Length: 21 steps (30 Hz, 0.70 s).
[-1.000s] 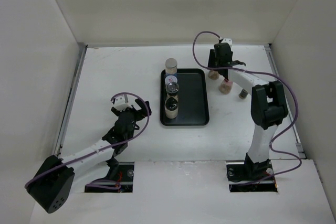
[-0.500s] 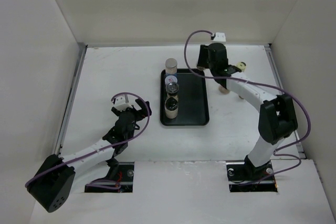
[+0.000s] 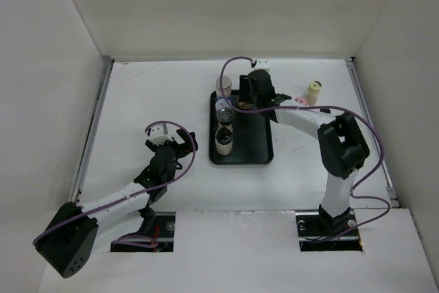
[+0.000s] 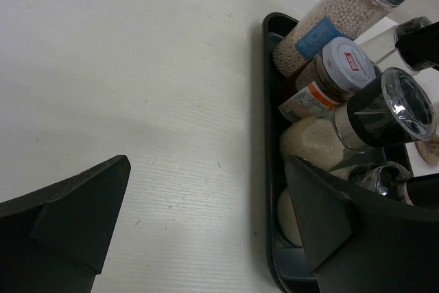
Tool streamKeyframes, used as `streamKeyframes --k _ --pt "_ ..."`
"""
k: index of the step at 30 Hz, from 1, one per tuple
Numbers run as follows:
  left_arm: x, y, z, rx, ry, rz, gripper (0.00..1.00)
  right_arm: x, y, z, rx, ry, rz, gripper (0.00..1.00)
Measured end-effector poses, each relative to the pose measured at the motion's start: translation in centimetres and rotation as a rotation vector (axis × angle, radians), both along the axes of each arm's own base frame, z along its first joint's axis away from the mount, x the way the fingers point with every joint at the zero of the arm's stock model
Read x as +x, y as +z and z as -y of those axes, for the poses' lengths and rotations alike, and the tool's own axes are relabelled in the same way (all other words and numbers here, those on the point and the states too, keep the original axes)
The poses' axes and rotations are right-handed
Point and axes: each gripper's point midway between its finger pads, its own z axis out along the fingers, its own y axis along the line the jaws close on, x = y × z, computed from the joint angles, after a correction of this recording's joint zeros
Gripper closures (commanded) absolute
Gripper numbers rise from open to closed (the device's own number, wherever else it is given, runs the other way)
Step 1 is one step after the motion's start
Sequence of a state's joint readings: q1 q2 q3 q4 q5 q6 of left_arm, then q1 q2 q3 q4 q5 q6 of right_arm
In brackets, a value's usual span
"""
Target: Organize the condiment bottles
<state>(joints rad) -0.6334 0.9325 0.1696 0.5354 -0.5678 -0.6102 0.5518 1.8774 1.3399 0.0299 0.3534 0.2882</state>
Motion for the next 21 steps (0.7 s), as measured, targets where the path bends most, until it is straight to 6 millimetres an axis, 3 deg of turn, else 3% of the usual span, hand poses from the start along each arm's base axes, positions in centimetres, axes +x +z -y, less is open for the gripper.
streamKeyframes --k 4,12,14,21 --pt "0.0 0.0 0.0 0.0 0.0 0.0 0.0 -0.1 -0.3 -0.4 0.017 -0.002 -0.005 0.41" --pt "0.0 0.0 0.0 0.0 -0.001 0.0 0.0 -0.2 -1.7 -1.8 0.024 0.015 -0.022 0.24" --pt "0.0 0.0 0.1 0.0 -0.002 -0.001 0.0 -0.2 -1.7 -1.9 0.031 0.014 -0.022 0.17" --pt "0.0 0.0 0.1 0.001 -0.002 -0.001 0.0 -0.6 -0.3 -1.7 0.049 0.012 -0.004 0.13"
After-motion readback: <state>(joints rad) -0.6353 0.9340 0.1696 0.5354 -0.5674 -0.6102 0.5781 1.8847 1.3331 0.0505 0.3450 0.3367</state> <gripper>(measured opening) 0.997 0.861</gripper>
